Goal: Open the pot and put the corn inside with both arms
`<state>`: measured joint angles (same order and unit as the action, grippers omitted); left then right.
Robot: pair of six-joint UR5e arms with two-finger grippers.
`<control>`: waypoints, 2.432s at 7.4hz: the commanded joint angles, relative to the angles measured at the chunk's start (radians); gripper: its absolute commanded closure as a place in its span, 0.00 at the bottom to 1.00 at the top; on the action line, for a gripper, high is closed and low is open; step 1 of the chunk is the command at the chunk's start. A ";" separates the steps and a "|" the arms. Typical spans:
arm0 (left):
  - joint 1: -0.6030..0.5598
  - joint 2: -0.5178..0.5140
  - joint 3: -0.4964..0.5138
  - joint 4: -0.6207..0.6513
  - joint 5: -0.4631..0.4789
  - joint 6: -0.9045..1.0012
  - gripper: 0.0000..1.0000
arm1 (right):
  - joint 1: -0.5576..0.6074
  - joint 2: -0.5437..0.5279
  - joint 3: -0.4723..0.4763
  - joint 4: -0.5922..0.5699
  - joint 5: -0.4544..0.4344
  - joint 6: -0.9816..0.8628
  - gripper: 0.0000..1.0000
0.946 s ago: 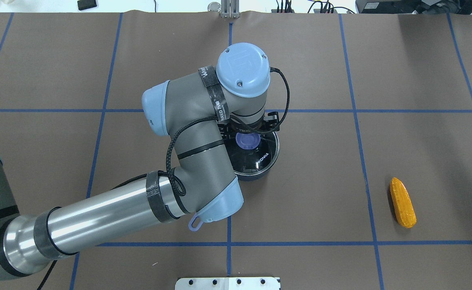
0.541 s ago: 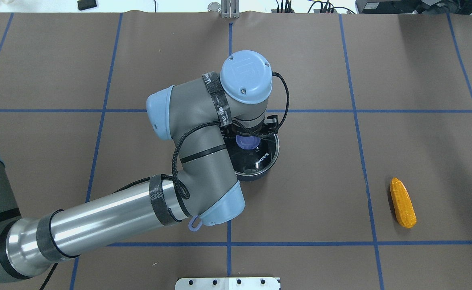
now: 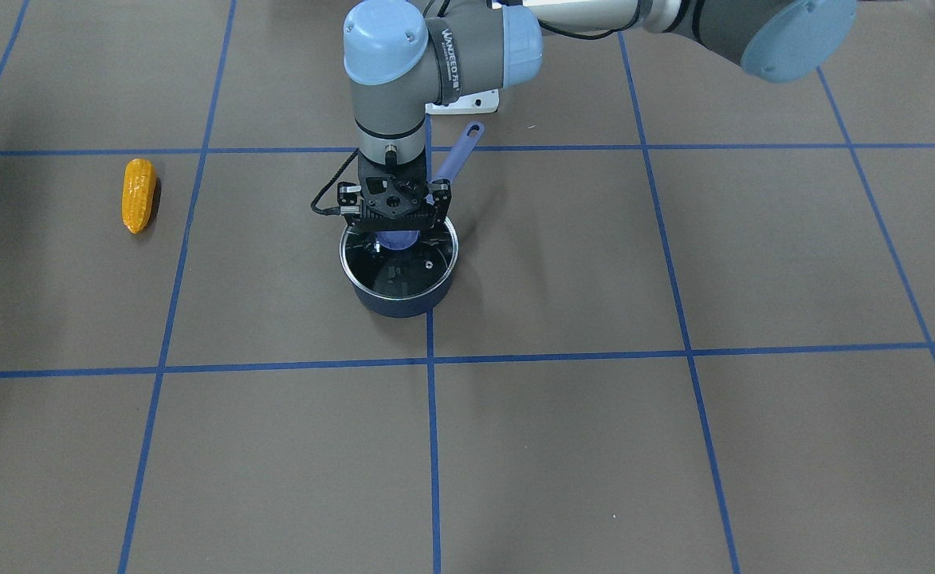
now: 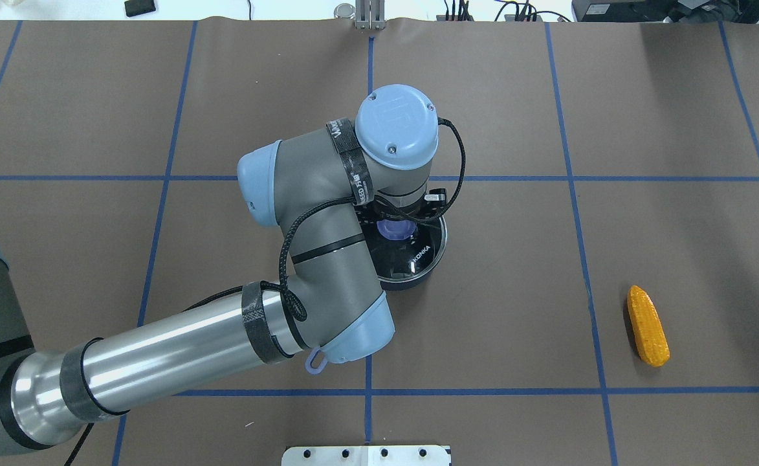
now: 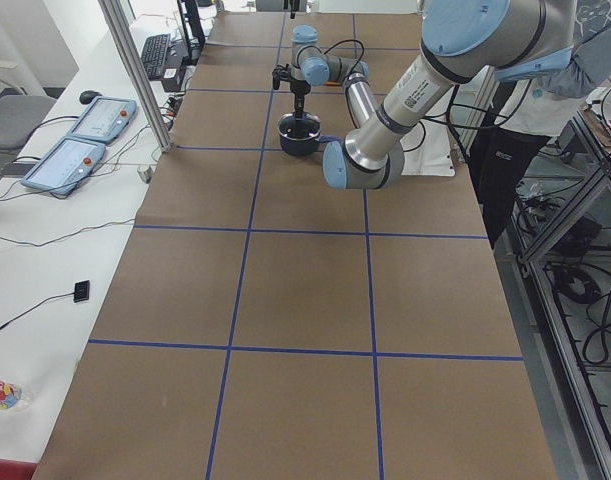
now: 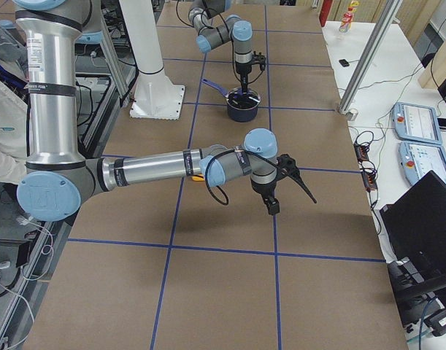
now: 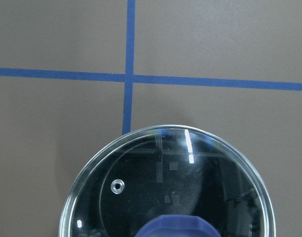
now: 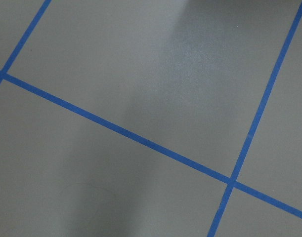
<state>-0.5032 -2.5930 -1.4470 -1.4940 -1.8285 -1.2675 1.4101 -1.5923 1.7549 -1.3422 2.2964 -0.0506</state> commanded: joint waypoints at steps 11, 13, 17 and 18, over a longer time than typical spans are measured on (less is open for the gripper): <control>-0.320 0.797 -0.743 0.099 -0.188 0.684 0.75 | -0.005 0.002 -0.002 0.000 0.000 -0.002 0.00; -0.449 1.084 -0.724 -0.145 -0.308 0.895 0.74 | -0.005 0.002 -0.002 0.000 -0.002 -0.002 0.00; -0.483 1.291 -0.259 -0.901 -0.400 0.965 0.75 | -0.007 0.000 -0.002 0.000 0.000 -0.002 0.00; -0.485 1.292 -0.228 -0.943 -0.422 0.924 0.75 | -0.007 0.000 -0.002 0.000 0.000 -0.002 0.00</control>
<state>-0.9860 -1.3134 -1.7798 -2.2887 -2.2112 -0.3084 1.4039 -1.5922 1.7538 -1.3422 2.2962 -0.0521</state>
